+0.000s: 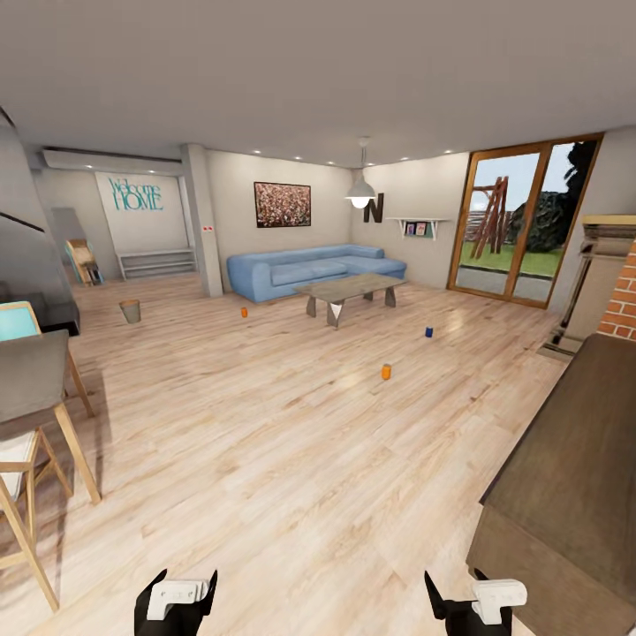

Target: Put the three can of soda from the living room inside the tash can in the kitchen.

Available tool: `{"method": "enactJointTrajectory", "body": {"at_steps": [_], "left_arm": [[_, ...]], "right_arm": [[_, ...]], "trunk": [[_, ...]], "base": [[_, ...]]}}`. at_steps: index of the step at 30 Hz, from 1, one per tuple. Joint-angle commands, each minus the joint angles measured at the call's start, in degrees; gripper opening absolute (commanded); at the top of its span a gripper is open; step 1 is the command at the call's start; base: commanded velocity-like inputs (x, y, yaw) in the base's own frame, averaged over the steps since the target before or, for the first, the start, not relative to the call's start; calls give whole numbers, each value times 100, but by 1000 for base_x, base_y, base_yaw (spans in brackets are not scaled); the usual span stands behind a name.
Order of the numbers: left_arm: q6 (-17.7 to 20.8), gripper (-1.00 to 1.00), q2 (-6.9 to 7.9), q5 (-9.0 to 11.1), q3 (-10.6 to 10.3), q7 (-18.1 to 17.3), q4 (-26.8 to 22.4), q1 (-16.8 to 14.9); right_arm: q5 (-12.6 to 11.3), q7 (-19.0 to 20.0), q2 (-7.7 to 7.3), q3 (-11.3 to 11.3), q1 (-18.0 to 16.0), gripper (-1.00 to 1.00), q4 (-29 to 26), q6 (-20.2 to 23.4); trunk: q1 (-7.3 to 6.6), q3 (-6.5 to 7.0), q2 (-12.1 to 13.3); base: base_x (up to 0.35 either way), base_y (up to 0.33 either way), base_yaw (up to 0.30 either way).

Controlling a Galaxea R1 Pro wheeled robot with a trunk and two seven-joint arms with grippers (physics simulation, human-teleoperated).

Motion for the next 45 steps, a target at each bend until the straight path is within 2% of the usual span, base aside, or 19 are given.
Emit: {"method": "enactJointTrajectory", "body": {"at_steps": [1, 14, 25, 45], "left_arm": [[0, 100, 0, 0, 0, 0, 2, 0], [-6, 100, 1, 0, 0, 0, 7, 0], [-165, 100, 1, 0, 0, -10, 7, 0], [-204, 100, 1, 40, 8, -42, -1, 0]], "right_arm": [[1, 0, 0, 0, 0, 100, 0, 0], [4, 0, 1, 7, 0, 100, 5, 0], [4, 0, 1, 14, 0, 100, 10, 0], [13, 0, 1, 24, 0, 100, 53, 0]], "trunk": [[0, 0, 0], [0, 0, 0], [0, 0, 0], [0, 0, 0]], "base": [[0, 0, 2], [0, 0, 0], [37, 0, 0], [288, 0, 0]]}}
